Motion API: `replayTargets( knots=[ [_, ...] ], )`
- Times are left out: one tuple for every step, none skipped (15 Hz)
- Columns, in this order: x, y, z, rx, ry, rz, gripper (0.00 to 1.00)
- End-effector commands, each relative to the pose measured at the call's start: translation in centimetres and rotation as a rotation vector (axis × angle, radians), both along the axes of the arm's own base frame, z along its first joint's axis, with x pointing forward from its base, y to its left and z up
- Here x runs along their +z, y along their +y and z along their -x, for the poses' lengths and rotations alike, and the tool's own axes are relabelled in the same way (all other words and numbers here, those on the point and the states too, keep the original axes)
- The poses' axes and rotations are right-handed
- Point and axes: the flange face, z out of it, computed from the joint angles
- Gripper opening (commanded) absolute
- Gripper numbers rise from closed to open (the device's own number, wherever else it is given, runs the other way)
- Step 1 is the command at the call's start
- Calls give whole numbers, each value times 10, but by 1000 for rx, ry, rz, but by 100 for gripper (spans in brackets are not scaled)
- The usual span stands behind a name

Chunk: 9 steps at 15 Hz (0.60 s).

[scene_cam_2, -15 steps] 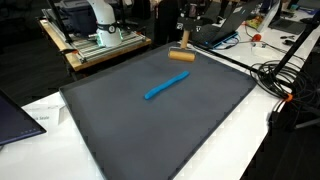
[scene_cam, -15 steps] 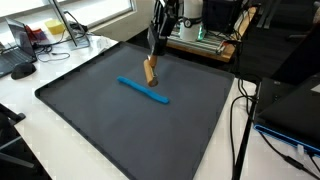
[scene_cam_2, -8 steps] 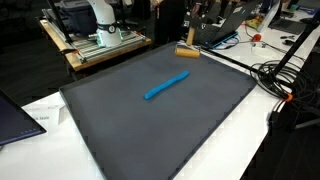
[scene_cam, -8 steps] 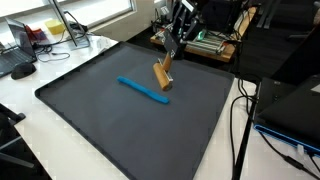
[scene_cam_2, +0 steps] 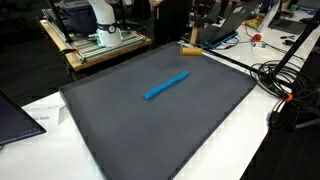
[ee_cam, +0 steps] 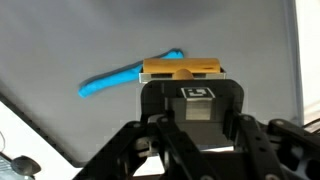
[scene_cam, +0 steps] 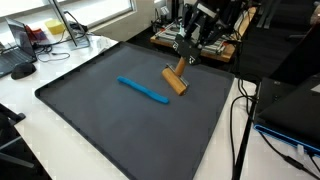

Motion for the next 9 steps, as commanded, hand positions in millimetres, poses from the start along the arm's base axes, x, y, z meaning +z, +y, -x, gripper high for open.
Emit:
replayTargets(
  knots=[
    [13,-11,-2,174,9,-51,22],
    [16,-18,-6,222,10,-72,22],
    [16,-23,-9,271,13,-93,22],
    [13,-26,-11,318,26,-110,22],
    [10,-32,-14,364,38,-125,22],
    [6,-39,-17,410,49,-138,22],
    [2,-45,-20,459,63,-146,22],
    [-2,-53,-24,505,68,-157,22],
    [-4,-60,-29,549,64,-171,22]
  ],
)
